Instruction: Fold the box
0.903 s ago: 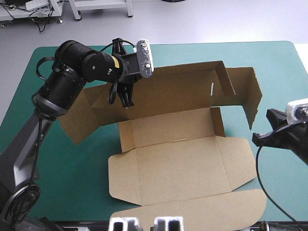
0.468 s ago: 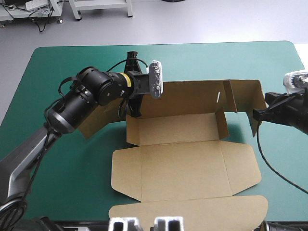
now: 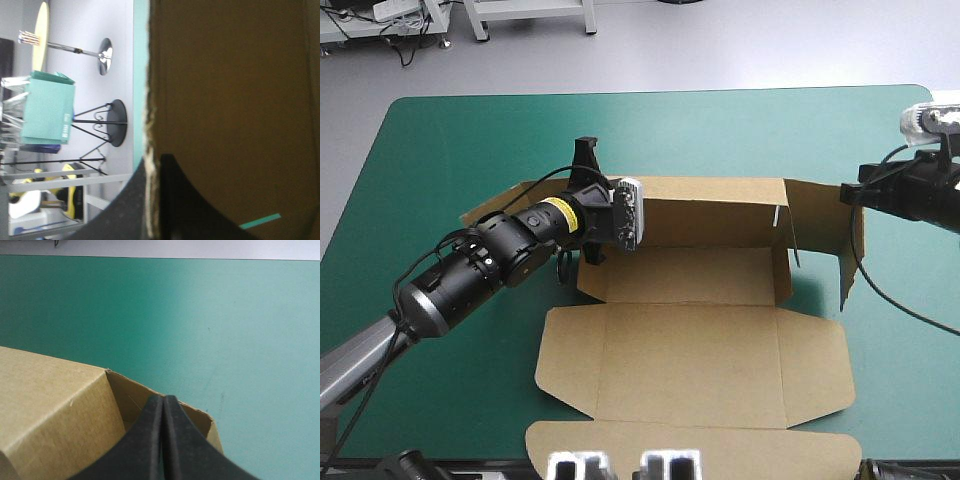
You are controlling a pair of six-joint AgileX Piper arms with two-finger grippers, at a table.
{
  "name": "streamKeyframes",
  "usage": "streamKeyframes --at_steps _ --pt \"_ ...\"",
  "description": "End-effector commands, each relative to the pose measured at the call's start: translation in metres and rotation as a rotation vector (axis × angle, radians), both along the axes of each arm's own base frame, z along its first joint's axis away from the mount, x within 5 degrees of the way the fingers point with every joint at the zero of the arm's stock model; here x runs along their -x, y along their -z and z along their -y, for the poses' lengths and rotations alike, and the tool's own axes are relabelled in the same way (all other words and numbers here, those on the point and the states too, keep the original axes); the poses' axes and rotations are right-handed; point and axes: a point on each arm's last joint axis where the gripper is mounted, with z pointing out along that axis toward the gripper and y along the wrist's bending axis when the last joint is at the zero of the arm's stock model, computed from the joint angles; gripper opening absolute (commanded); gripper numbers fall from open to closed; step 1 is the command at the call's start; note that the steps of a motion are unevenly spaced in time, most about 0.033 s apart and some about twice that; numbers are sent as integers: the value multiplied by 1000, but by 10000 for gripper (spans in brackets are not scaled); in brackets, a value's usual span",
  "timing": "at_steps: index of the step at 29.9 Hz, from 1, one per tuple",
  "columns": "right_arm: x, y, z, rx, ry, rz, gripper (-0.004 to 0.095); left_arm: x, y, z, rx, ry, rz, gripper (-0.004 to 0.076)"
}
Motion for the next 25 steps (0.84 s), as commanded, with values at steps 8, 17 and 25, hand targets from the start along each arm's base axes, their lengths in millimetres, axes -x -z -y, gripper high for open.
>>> streamKeyframes --at_steps 8,17,25 --pt "-59 -6 7 -81 -13 -38 -19 0 -16 8 15 125 313 -9" --pt "-114 10 15 -74 -82 -208 -18 -1 -13 9 16 124 303 -9" --pt "-139 38 19 -86 -111 -331 -19 -6 -13 5 28 108 312 -9"
